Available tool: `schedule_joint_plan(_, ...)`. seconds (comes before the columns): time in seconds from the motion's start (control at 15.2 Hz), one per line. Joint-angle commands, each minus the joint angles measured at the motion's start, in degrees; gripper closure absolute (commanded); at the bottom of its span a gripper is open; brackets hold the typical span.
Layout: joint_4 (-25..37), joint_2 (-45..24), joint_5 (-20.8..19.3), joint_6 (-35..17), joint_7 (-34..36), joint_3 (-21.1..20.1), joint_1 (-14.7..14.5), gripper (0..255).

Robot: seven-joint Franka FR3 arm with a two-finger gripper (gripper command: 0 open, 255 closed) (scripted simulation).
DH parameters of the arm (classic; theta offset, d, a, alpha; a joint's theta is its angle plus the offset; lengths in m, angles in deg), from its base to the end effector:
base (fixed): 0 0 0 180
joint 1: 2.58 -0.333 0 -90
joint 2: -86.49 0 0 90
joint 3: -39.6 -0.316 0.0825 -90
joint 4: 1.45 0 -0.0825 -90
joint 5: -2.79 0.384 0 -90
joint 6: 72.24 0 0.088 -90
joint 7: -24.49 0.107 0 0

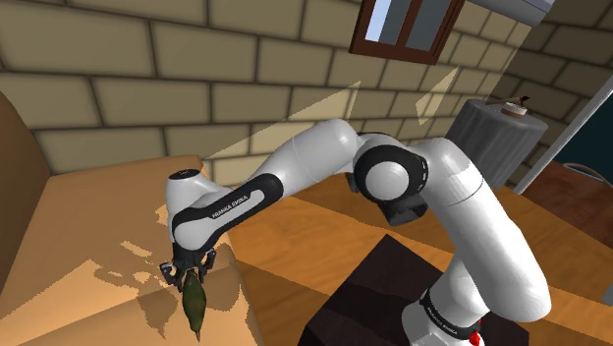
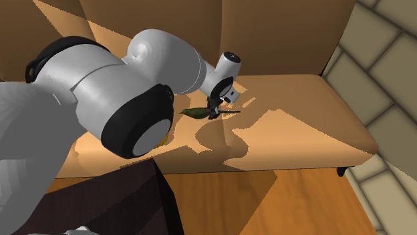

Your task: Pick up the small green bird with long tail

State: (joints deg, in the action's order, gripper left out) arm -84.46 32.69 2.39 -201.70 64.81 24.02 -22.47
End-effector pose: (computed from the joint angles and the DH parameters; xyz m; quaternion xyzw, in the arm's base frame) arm 0.5924 0.3832 0.1297 -0.9890 0.0875 0.1054 0.0562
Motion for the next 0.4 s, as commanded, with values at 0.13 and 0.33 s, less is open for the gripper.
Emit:
schedule_joint_plan(0.13, -1.06, 2.44, 0.26, 1.37, 0.23, -0.33, 0.31, 255)
schedule_joint_plan(0.33, -1.27, 3.11, 0.34, 1.81, 0.29, -0.43, 0.4, 255)
